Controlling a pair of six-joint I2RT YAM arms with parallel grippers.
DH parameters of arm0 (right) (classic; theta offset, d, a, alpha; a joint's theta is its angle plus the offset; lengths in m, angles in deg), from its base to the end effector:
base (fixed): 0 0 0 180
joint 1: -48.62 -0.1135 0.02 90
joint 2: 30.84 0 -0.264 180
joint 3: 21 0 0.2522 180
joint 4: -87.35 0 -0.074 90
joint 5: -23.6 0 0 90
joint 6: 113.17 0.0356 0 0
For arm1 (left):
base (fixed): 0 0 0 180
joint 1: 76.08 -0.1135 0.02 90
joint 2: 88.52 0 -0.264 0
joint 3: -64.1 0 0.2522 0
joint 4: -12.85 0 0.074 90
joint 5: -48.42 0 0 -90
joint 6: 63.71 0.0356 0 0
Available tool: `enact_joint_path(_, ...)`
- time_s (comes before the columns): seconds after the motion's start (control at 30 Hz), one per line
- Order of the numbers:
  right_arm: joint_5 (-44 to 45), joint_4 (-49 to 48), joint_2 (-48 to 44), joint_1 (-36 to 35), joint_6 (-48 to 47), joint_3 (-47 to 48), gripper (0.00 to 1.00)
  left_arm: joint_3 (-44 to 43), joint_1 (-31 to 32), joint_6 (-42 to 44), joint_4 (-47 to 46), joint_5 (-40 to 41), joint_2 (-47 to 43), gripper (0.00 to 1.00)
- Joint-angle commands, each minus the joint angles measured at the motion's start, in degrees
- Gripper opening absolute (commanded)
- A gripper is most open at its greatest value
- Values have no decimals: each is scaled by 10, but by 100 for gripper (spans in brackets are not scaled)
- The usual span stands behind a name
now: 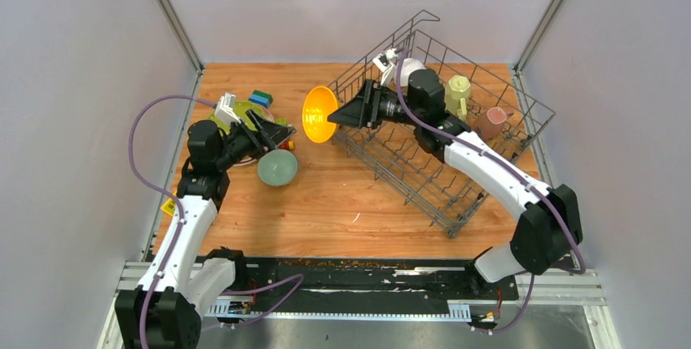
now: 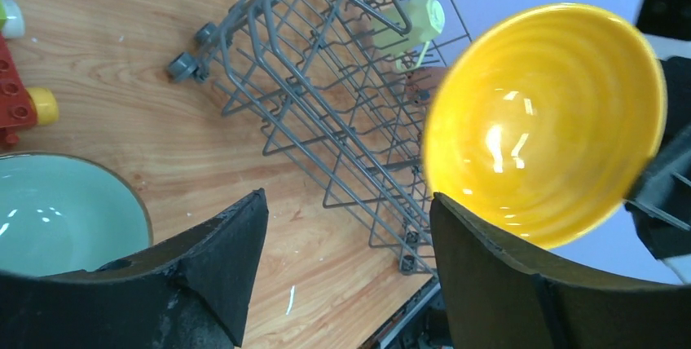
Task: Load the mixed dishes into the dish rack
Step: Pick up the bowl from the center of the board, then turn the bowl upside down on the dish rack.
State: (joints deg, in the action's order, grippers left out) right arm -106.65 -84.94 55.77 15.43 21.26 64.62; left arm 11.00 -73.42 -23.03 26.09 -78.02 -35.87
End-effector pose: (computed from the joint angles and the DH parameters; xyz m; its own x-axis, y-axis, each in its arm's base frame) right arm 0.2858 0.2144 0.3574 -0.7570 0.1432 -0.6375 -0.5914 0.2644 0.7618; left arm 0.2109 -0.0310 0.3026 -0.6113 -0.5823 -0.5359 0.2338 0.5141 -0.8253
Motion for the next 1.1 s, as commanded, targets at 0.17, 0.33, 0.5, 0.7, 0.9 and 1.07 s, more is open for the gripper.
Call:
enact_joint_path(0.17,96,-9,-113,18,-98,-32,1,-35,3,43,70,81,-23,87)
enact_joint_path(0.33,147,29,-151,43,-158,-33,0,-36,3,63,107,92,-14,88)
enact_joint_path(0.5,207,84,-164,79,-204,-25,0,-50,2,98,190,141,3,89)
enact_joint_path(0.7,248,123,-146,118,-278,-10,1,-65,3,128,236,173,21,90)
enact_joint_path(0.9,308,134,-116,119,-398,3,0,-59,3,134,243,188,14,90)
enact_joint_path(1.07,300,143,-83,119,-506,15,1,-55,3,136,253,214,-1,91)
